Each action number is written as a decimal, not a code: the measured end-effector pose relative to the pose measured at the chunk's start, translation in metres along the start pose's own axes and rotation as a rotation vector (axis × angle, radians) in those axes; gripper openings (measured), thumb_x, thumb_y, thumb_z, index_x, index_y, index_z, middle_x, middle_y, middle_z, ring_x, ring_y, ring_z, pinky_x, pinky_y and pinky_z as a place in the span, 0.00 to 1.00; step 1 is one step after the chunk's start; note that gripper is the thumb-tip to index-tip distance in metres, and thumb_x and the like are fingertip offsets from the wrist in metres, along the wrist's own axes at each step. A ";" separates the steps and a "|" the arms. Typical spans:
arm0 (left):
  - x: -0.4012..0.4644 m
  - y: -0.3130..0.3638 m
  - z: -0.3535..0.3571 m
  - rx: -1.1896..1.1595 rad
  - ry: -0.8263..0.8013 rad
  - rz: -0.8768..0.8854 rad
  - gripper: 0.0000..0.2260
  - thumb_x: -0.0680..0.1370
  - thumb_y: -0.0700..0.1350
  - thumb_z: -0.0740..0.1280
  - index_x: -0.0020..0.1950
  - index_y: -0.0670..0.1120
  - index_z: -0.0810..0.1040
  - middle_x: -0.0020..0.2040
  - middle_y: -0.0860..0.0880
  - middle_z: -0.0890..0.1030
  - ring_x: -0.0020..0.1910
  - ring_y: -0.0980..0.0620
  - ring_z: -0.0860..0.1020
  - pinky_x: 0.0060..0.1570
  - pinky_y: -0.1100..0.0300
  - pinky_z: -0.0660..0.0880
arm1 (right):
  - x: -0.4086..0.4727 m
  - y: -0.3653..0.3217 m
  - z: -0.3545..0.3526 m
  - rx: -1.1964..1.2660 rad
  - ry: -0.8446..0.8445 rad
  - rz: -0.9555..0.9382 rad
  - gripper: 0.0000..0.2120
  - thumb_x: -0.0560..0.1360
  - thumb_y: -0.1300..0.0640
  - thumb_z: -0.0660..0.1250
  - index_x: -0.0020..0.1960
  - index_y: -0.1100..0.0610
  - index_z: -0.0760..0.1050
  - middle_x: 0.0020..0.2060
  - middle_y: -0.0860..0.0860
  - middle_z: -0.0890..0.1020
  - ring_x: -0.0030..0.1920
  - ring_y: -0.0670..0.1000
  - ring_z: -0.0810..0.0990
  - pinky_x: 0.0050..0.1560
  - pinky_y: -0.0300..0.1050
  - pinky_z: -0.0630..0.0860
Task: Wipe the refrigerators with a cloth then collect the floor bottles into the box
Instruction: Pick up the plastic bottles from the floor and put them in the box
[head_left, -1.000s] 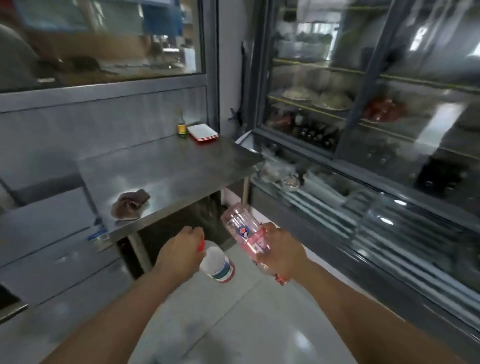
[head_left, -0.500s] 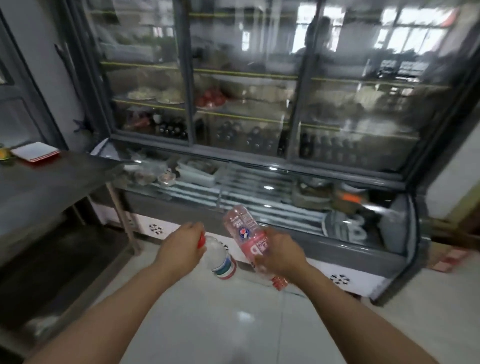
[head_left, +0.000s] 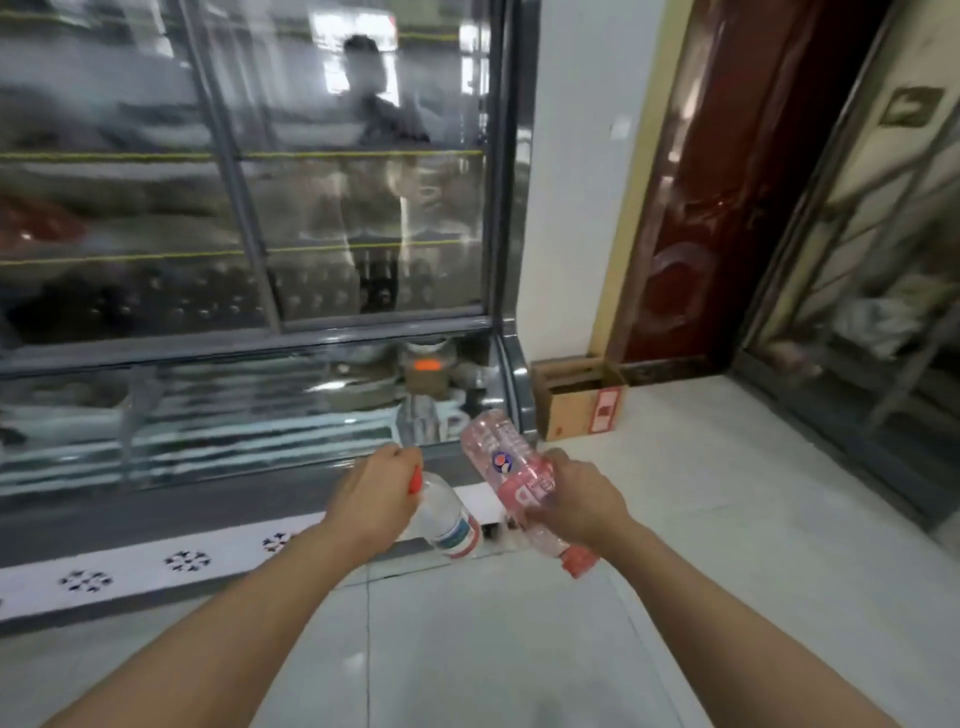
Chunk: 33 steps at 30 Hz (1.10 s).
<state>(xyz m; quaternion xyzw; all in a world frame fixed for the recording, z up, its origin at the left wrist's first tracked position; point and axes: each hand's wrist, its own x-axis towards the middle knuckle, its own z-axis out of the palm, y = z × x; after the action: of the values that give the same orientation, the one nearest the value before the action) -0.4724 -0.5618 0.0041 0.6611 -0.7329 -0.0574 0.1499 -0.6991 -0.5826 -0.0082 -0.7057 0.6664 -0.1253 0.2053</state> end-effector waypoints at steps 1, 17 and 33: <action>0.014 0.020 0.007 -0.008 -0.011 0.031 0.03 0.74 0.40 0.62 0.46 0.47 0.72 0.47 0.49 0.74 0.44 0.46 0.74 0.39 0.55 0.70 | 0.003 0.021 -0.011 0.004 0.014 0.039 0.29 0.67 0.45 0.73 0.63 0.51 0.66 0.52 0.51 0.80 0.46 0.51 0.79 0.44 0.46 0.79; 0.291 0.254 0.108 -0.120 -0.030 0.317 0.05 0.76 0.45 0.65 0.46 0.53 0.69 0.45 0.53 0.72 0.39 0.58 0.71 0.36 0.66 0.63 | 0.169 0.254 -0.175 -0.037 0.158 0.333 0.30 0.67 0.46 0.73 0.64 0.49 0.65 0.44 0.47 0.74 0.40 0.48 0.75 0.30 0.39 0.68; 0.536 0.466 0.194 0.016 -0.064 0.242 0.10 0.75 0.44 0.67 0.55 0.48 0.72 0.51 0.47 0.75 0.45 0.51 0.71 0.43 0.61 0.66 | 0.383 0.483 -0.311 -0.026 0.169 0.305 0.29 0.67 0.46 0.73 0.63 0.50 0.66 0.50 0.49 0.78 0.45 0.50 0.77 0.44 0.46 0.79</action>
<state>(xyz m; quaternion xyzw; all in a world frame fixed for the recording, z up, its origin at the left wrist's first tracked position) -1.0164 -1.0571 0.0287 0.5669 -0.8121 -0.0542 0.1269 -1.2377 -1.0137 0.0087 -0.5858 0.7824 -0.1428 0.1559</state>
